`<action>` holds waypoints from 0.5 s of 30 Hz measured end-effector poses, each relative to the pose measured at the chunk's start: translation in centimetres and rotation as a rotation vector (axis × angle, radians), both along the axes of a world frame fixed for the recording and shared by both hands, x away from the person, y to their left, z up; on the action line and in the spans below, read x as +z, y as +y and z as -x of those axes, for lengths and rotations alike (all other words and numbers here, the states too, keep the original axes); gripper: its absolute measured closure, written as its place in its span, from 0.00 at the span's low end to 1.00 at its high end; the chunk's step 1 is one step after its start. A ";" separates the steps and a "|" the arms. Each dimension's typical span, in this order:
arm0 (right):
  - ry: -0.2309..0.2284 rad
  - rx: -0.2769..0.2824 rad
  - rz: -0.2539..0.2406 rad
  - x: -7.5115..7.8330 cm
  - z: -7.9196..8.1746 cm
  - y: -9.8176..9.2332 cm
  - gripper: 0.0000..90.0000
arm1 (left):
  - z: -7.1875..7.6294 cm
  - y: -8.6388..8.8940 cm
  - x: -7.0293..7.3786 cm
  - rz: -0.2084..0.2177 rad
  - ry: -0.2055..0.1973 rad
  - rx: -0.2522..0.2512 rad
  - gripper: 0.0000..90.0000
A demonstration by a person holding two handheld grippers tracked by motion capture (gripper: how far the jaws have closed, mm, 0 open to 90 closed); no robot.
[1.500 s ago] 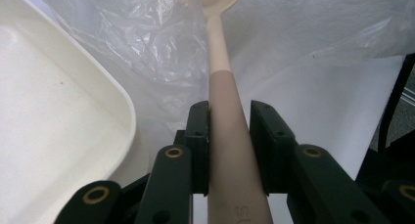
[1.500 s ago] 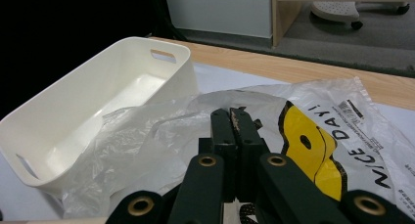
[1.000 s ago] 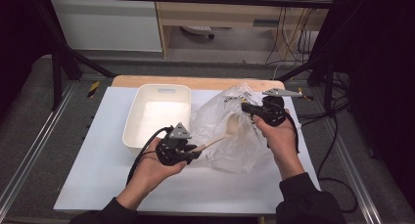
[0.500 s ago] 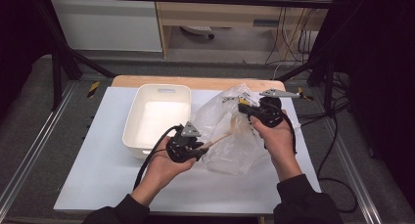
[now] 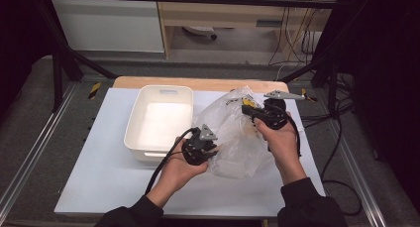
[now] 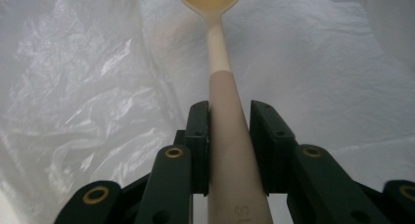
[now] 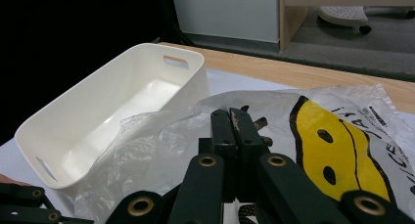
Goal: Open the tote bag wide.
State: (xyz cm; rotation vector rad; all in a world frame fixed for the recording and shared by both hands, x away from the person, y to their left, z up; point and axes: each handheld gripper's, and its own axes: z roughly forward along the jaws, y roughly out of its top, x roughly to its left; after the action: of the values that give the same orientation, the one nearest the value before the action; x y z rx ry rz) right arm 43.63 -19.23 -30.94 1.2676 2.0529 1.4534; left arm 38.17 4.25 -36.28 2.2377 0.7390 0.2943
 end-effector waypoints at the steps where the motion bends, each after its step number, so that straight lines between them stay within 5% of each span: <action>1: 0.000 0.000 -0.002 0.0 0.0 0.0 1.00 | -0.1 -0.2 -0.1 0.006 0.002 0.005 0.78; 15: -0.004 0.009 -0.007 0.1 0.2 0.3 1.00 | -1.3 -2.0 -1.8 0.026 -0.046 0.046 0.78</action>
State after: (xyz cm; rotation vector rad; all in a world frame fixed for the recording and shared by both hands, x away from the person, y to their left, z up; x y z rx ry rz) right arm 43.47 -18.89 -30.88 1.2592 2.0555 1.4673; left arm 39.47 2.28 -38.07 2.1844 0.7661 0.3554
